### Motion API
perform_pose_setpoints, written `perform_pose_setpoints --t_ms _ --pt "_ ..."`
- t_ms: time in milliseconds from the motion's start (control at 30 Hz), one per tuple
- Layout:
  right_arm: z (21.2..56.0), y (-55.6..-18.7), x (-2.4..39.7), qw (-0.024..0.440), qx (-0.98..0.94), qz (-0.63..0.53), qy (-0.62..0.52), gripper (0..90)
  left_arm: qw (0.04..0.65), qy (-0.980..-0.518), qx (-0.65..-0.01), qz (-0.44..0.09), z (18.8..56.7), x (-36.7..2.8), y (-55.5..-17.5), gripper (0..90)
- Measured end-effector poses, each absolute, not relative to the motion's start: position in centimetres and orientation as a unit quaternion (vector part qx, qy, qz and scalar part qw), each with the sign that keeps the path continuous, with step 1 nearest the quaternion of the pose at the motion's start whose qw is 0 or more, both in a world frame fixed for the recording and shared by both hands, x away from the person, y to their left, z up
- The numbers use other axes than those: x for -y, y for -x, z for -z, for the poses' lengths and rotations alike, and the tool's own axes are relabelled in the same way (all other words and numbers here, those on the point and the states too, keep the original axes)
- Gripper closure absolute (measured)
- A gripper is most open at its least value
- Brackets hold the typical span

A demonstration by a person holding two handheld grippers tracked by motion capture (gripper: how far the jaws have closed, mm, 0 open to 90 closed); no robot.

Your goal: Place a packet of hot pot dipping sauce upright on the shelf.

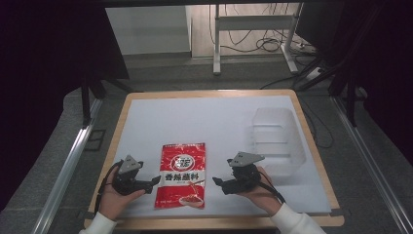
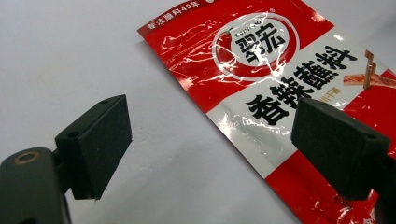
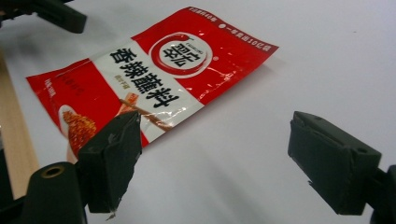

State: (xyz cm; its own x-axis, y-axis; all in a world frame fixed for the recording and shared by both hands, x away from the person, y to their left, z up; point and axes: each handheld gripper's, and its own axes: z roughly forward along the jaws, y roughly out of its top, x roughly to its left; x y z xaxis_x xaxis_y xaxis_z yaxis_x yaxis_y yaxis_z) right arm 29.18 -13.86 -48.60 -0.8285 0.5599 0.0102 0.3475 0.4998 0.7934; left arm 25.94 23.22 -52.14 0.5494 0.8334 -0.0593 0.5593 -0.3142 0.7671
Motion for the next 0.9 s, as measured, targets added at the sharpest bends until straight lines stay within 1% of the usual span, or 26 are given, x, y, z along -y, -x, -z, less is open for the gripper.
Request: perform_pose_setpoints --t_ms 167,333,467,567,767,800,900 --pt "48.6 -29.1 13.8 0.124 -0.859 -0.423 -0.262 18.5 0.384 -0.793 -0.438 -0.178 52.3 -23.1 -25.7 12.0" --pt "48.4 -29.1 12.9 0.135 -0.865 -0.415 -0.247 18.8 0.387 -0.795 -0.430 -0.182 52.2 -23.3 -25.3 12.2" --pt "48.3 -29.0 12.1 0.129 -0.869 -0.409 -0.247 18.8 0.391 -0.796 -0.426 -0.181 52.2 -23.5 -24.9 12.3" --pt "48.1 -29.0 11.2 0.131 -0.879 -0.398 -0.228 19.4 0.391 -0.796 -0.426 -0.179 52.3 -23.6 -24.9 12.7" --pt "48.1 -30.0 10.3 0.132 -0.891 -0.380 -0.211 19.5 0.386 -0.798 -0.427 -0.176 52.5 -23.2 -25.3 12.7" --pt "47.7 -30.4 10.5 0.137 -0.889 -0.381 -0.212 21.6 0.384 -0.801 -0.426 -0.175 52.6 -23.0 -25.4 12.7" --pt "47.2 -30.7 10.6 0.141 -0.886 -0.387 -0.215 22.5 0.378 -0.806 -0.421 -0.173 52.7 -22.8 -25.6 12.7"
